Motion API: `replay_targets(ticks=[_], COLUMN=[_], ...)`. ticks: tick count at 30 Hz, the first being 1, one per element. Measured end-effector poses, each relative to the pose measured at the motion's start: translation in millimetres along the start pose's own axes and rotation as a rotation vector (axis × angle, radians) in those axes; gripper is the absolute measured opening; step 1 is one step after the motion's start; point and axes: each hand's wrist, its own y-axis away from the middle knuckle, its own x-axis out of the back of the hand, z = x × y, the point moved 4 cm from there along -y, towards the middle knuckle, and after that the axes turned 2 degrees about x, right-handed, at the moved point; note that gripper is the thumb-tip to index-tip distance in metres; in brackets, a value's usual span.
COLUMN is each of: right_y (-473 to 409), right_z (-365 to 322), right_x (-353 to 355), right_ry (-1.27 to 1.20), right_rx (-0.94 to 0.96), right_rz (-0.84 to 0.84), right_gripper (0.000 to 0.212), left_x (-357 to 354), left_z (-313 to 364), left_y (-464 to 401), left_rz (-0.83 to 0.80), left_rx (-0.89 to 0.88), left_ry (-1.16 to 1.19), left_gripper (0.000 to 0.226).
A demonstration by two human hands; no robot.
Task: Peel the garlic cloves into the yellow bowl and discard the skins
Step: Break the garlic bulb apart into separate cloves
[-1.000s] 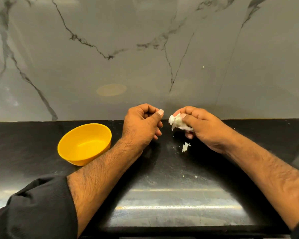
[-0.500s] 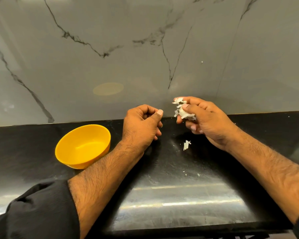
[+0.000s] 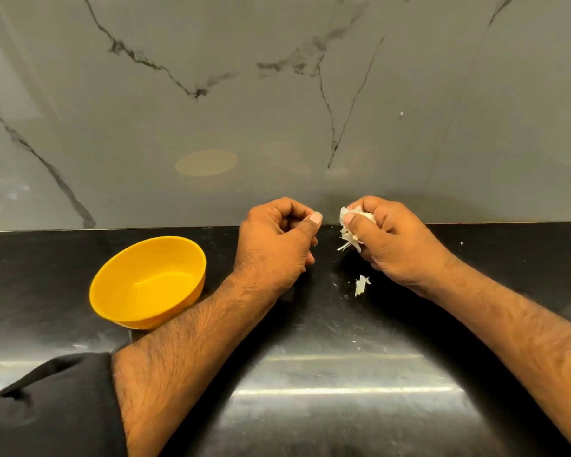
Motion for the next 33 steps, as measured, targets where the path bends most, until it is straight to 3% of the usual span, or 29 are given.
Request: replay_targets(ticks=[5,11,15,17,20,25,28,31,33], right_y=[4,-1,-2,-2,1,6,5,2,1], right_z=[-12,5,7,2,-12,-23,-15,-4,-1], right_x=[-6,-1,2,2,0,-7,-1,6,10], right_ry=[0.137,-0.105,-0.084,0.052,0.294,0.418,0.310,-0.013,-0.068], right_rx=[0.119,-0.001,-0.012,-0.010,0.060,0.140,0.086,-0.033,-0.032], right_rz=[0.087,-0.159,-0.147,-0.088,-0.002,0.091,0.050,-0.098,-0.152], right_gripper=[0.053,0.014,0.011,0.005,0.024,0.046,0.044,0.018,0.015], left_x=[4,9,8,9,10,11,11,11,10], left_z=[3,6,8,9,11,12,13,12,11], left_y=[0,-1,-1,-1,-1,0,0,-1,-1], left_rz=[0.029,0.058,0.044,0.042,0.042,0.047,0.045,0.038,0.037], left_rx=[0.018,0.001,0.002,-0.005,-0.013,-0.019,-0.025,-0.027,-0.030], left_ry=[0.013,0.014,-0.001,0.007,0.004,-0.008,-0.008,-0.010,-0.018], left_gripper=[0.013,0.013,0.011,0.011,0.011,0.010,0.010,0.010,0.010])
